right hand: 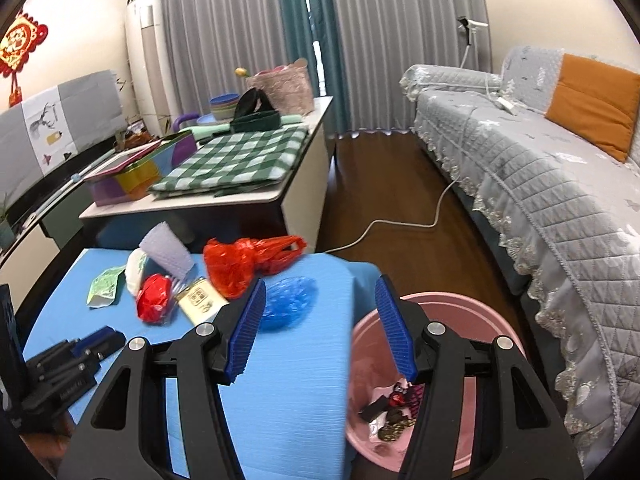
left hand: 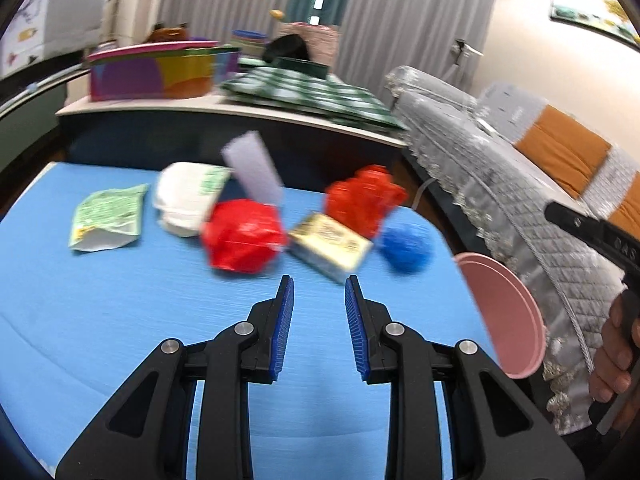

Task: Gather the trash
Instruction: 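Grasp the green snack packet with the left tool while the right tool grasps the blue bag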

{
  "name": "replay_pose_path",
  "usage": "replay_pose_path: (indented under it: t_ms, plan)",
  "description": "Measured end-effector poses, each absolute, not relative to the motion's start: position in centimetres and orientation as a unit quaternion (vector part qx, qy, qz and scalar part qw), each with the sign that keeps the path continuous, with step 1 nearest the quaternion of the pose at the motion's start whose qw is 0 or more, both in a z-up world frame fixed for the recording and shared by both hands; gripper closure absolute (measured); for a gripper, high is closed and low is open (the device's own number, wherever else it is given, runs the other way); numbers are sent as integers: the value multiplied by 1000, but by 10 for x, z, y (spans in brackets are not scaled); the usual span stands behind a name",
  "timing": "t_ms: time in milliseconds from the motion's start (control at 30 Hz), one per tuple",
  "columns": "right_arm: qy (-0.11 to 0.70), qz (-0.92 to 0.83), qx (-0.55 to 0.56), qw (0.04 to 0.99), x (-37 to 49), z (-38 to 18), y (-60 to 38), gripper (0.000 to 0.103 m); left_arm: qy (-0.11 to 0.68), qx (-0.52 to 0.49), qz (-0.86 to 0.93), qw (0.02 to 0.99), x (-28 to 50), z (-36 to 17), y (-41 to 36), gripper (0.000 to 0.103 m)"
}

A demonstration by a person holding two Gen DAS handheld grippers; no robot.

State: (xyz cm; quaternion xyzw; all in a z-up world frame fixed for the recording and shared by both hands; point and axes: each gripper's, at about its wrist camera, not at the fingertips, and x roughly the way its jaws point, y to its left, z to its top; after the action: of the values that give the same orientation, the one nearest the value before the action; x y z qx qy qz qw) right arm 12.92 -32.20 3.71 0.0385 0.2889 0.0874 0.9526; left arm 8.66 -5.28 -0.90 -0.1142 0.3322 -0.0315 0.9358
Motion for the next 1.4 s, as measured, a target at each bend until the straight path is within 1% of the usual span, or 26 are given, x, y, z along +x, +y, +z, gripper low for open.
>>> replay_pose_path:
  t_ms: [433,700,800,933,1033,1100,1267,1400]
  plan:
    - [337,107,46,934,177,5,-275,46,336,-134,65,930,102,-32,37,76]
    - [369,102,51,922,211,-21,-264,45,347,-110,118,924,121,-38,95,76]
    - [382,104,51,917,222,-30,-260,40,370,-81,129,916,132,-43,108,76]
    - [395,105,45,912,234,-40,-253,39,400,-50,135,905,144,-52,115,76]
    - [405,106,41,907,241,-48,-250,38,411,-38,141,900,150,-58,116,71]
    - [412,105,40,904,245,-54,-248,38,412,-33,144,899,154,-59,116,70]
    - [422,106,33,900,250,-61,-245,38,409,-29,145,900,162,-56,111,61]
    - [427,108,29,897,250,-63,-245,38,407,-45,142,901,166,-57,113,59]
